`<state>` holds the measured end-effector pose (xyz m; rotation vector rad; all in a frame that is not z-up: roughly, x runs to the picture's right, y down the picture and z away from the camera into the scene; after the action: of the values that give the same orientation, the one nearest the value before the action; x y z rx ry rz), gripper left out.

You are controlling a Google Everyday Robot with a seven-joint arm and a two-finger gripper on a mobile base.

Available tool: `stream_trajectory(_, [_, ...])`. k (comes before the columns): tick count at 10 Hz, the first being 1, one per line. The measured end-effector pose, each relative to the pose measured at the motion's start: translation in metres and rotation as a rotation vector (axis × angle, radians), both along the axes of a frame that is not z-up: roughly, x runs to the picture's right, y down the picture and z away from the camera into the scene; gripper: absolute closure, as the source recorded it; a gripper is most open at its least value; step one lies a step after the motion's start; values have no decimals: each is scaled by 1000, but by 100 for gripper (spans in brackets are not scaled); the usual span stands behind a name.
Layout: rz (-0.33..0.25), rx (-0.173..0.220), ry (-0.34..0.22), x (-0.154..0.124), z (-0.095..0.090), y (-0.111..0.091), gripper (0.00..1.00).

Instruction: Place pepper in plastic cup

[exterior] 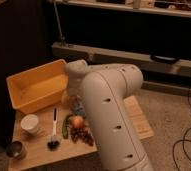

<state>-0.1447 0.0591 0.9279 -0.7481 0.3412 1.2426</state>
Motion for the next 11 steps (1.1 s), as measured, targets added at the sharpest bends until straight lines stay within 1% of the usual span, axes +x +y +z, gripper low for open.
stream_trajectory(1, [-23,11,17,-2,-6,-8,20])
stream_trajectory(2, [-49,35,35,-7,-14,-23,20])
stream_trajectory(3, [-67,49,52,-10,-23,-37,20])
stream_trajectory(4, [-77,56,63,-9,-29,-47,20])
stream_trajectory(5, [-72,44,61,-9,-35,-51,20])
stream_trajectory(6, [-51,16,40,-8,-40,-48,20])
stream_trajectory(7, [-28,-20,14,-6,-46,-35,20])
stream_trajectory(8, [-4,-42,-12,-5,-53,-22,20])
stream_trajectory(9, [6,-56,-32,-7,-64,-13,20])
stream_trajectory(10, [9,-72,-54,-11,-81,-3,20])
stream_trajectory(11, [5,-73,-65,-14,-95,2,20])
